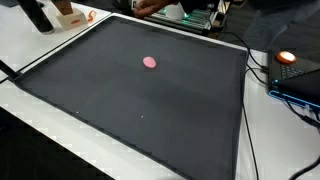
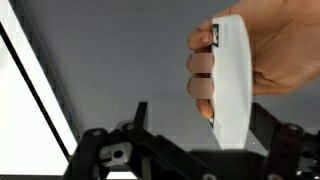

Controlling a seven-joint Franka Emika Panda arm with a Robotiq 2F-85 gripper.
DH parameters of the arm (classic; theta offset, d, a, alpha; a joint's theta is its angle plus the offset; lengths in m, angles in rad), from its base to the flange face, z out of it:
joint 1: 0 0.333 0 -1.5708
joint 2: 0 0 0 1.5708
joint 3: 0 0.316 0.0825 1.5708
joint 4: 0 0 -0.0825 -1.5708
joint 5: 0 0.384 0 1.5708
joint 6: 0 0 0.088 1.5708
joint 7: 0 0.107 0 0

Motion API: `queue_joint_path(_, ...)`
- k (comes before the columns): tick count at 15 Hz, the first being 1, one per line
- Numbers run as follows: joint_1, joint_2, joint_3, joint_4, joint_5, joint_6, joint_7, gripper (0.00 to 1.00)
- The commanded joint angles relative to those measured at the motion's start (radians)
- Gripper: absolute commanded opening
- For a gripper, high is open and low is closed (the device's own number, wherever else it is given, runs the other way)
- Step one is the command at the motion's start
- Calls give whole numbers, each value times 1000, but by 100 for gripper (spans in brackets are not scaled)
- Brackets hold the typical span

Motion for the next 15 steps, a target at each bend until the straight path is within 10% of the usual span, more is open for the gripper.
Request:
queue_joint_path(1,3,0,-3,1,-1,-3,1,75)
queue_joint_path(11,2,3,-3,13,-8,-3,-6,5)
queue_joint_path(15,1,5,-3,22,-14,-4,-13,0)
